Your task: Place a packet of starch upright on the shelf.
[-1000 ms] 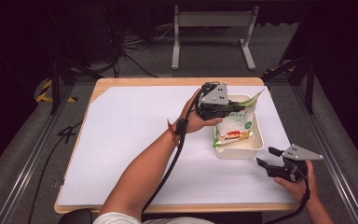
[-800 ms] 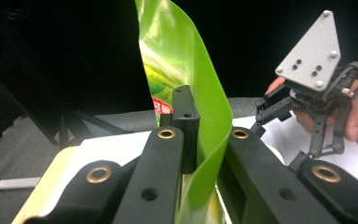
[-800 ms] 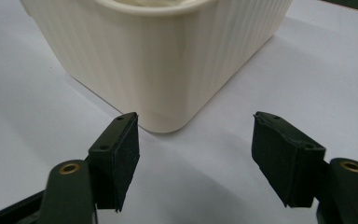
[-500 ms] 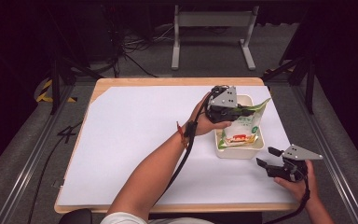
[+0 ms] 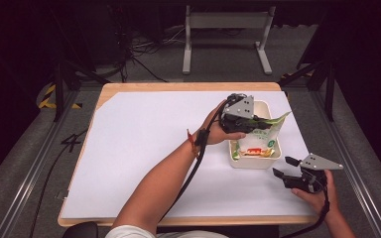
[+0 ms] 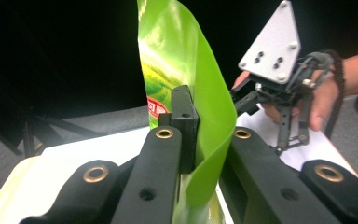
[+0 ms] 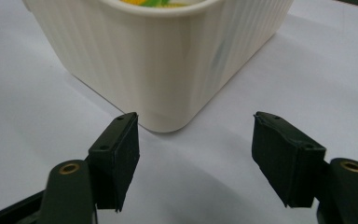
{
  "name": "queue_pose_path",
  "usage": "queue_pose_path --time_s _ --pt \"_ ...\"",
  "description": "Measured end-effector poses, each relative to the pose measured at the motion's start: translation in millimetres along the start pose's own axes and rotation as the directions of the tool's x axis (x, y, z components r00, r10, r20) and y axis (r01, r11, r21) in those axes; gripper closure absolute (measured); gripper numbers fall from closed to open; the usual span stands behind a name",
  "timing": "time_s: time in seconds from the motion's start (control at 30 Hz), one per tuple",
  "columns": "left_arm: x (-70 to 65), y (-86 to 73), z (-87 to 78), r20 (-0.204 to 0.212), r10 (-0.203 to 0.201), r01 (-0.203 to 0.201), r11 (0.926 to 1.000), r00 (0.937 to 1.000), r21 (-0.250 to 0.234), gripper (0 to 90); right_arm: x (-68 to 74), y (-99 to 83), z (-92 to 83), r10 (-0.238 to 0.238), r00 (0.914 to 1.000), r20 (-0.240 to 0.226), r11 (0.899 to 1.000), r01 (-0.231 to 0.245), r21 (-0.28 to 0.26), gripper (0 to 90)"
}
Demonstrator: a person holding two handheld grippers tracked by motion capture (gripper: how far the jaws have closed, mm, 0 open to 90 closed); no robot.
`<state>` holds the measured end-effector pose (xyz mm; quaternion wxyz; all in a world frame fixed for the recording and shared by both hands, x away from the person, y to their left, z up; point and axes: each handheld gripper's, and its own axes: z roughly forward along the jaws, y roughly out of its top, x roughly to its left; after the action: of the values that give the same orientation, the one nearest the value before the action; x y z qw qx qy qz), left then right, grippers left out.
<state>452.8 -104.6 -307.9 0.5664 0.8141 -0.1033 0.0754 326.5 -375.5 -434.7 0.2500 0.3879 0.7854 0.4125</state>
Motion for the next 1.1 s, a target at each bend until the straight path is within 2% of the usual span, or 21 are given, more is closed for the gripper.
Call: queue_pose_path --time_s 0.27,0.33,0.6,0.63,0.77,0.83,0.9,1.1 --pt "1.4 -3.0 -0.1 -0.028 -0.026 0.026 0.9997 0.9993 0.0 80.7 0.4 0.2 1.0 -0.002 1.0 -0.005 1.0 0.002 0.003 32.0" --pt "2.3 -4.2 -1.0 -0.046 -0.046 0.045 0.999 0.9979 -0.002 73.1 0.3 0.2 0.7 0.0 1.0 -0.004 1.0 0.0 0.003 32.0" --pt "0.6 -9.9 -6.2 -0.024 -0.044 0.044 0.9988 0.9987 0.02 76.7 0.4 0.1 0.9 -0.001 1.0 -0.005 1.0 0.001 0.004 32.0" --pt "0.5 -10.4 -7.5 -0.03 -0.041 0.042 0.9987 0.9987 0.03 73.3 0.4 0.1 0.7 -0.002 1.0 -0.005 1.0 0.002 0.004 31.9" --pt "0.5 -14.0 -13.2 -0.043 -0.047 0.049 0.9976 0.9979 0.048 72.7 0.3 0.3 0.8 0.0 1.0 -0.005 1.0 0.0 0.004 32.0" --pt "0.8 -16.6 -16.3 -0.048 -0.06 0.063 0.9966 0.997 0.054 69.7 0.8 0.4 1.1 -0.003 1.0 -0.006 1.0 0.003 0.005 32.0" --pt "0.8 -19.9 -18.8 -0.037 -0.065 0.067 0.9962 0.9972 0.056 69.1 0.9 0.5 1.1 -0.003 1.0 -0.005 1.0 0.003 0.006 32.0" --pt "-0.9 -28.4 -23.8 -0.051 -0.076 0.08 0.9939 0.9958 0.076 68.2 1.2 0.6 1.2 -0.004 1.0 -0.004 1.0 0.004 0.007 32.0"
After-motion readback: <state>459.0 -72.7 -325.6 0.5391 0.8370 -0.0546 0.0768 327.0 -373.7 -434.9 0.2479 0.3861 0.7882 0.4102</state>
